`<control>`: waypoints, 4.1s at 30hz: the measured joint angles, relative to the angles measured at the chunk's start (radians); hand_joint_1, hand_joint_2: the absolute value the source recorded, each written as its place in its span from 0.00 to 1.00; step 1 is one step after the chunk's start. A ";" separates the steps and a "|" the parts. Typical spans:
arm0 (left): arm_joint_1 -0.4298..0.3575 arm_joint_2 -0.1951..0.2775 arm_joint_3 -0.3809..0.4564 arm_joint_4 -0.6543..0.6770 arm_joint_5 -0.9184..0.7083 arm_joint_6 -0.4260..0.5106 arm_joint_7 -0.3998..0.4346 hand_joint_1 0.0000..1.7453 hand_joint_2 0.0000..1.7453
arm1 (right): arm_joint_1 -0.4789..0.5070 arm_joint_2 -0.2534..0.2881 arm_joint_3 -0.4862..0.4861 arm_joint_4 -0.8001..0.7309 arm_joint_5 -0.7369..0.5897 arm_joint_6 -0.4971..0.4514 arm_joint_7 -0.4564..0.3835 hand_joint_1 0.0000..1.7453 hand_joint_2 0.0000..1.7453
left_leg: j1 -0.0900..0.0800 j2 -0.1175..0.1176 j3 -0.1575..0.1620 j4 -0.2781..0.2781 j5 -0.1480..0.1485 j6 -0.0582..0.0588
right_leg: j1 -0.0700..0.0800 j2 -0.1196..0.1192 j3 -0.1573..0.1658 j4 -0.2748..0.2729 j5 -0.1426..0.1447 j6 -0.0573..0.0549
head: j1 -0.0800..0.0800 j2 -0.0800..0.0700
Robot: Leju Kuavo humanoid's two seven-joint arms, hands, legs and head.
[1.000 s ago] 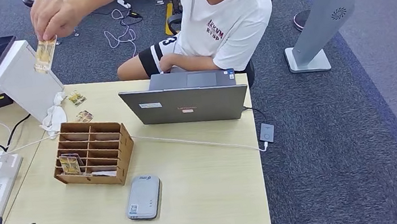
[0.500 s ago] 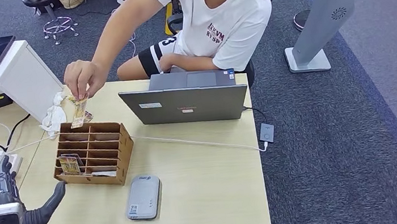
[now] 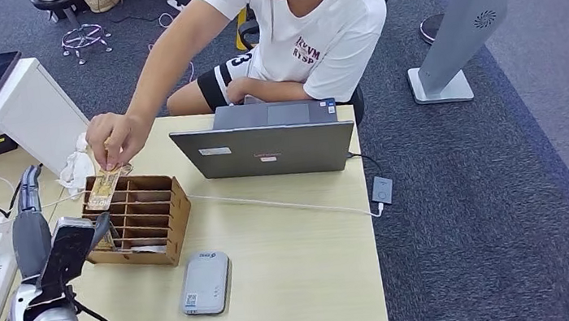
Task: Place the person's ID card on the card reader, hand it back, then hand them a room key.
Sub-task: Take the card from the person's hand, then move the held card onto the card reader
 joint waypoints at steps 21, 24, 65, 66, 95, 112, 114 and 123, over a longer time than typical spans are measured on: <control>-0.200 0.221 -0.195 0.132 -0.541 0.280 0.238 0.00 1.00 | -0.007 0.007 0.062 0.004 0.105 -0.002 0.072 0.00 1.00 | 0.000 0.001 0.000 0.000 0.000 0.000 | 0.000 0.001 -0.001 0.001 0.001 -0.001 | 0.000 0.000; -0.200 0.237 -0.202 0.132 -0.563 0.291 0.249 0.25 1.00 | -0.008 0.009 0.068 0.005 0.113 -0.004 0.078 0.00 1.00 | 0.000 0.001 0.000 0.000 0.000 0.000 | 0.000 0.001 -0.001 0.001 0.001 -0.001 | 0.000 0.000; -0.088 0.247 -0.310 0.046 -0.566 0.259 0.201 1.00 1.00 | -0.003 0.020 0.073 0.014 0.115 -0.033 0.083 0.00 1.00 | 0.000 0.002 0.000 0.000 0.000 0.000 | 0.000 0.001 -0.001 0.000 0.001 -0.001 | 0.000 0.000; -0.067 0.244 -0.324 0.022 -0.576 0.258 0.199 1.00 1.00 | -0.002 0.022 0.073 0.014 0.111 -0.039 0.082 0.00 1.00 | 0.000 0.002 0.000 0.000 0.000 0.000 | 0.000 0.002 -0.001 0.000 0.001 -0.001 | 0.000 0.000; 0.133 0.246 -0.647 -0.189 -0.726 0.018 0.297 1.00 1.00 | 0.008 0.035 0.059 0.015 0.095 -0.068 0.079 0.00 1.00 | 0.000 0.001 -0.001 0.000 0.000 0.000 | 0.000 0.001 -0.001 0.000 0.001 -0.001 | 0.000 0.000; 0.140 0.282 -0.648 -0.177 -0.727 -0.033 0.307 1.00 1.00 | 0.008 0.035 0.051 0.015 0.096 -0.069 0.084 0.00 1.00 | 0.000 0.001 -0.001 0.000 0.000 0.000 | 0.000 0.001 -0.001 0.000 0.001 -0.001 | 0.000 0.000; 0.140 0.283 -0.648 -0.175 -0.728 -0.038 0.308 1.00 1.00 | 0.008 0.035 0.051 0.015 0.096 -0.069 0.084 0.00 1.00 | 0.000 0.001 -0.001 0.000 0.000 0.000 | 0.000 0.001 -0.001 0.000 0.001 -0.001 | 0.000 0.000; 0.141 0.289 -0.667 -0.126 -0.741 -0.107 0.318 1.00 1.00 | 0.008 0.035 0.048 0.015 0.112 -0.068 0.095 0.00 1.00 | 0.000 0.001 -0.001 0.000 0.000 0.000 | 0.000 0.001 -0.001 0.000 0.001 -0.001 | 0.000 0.000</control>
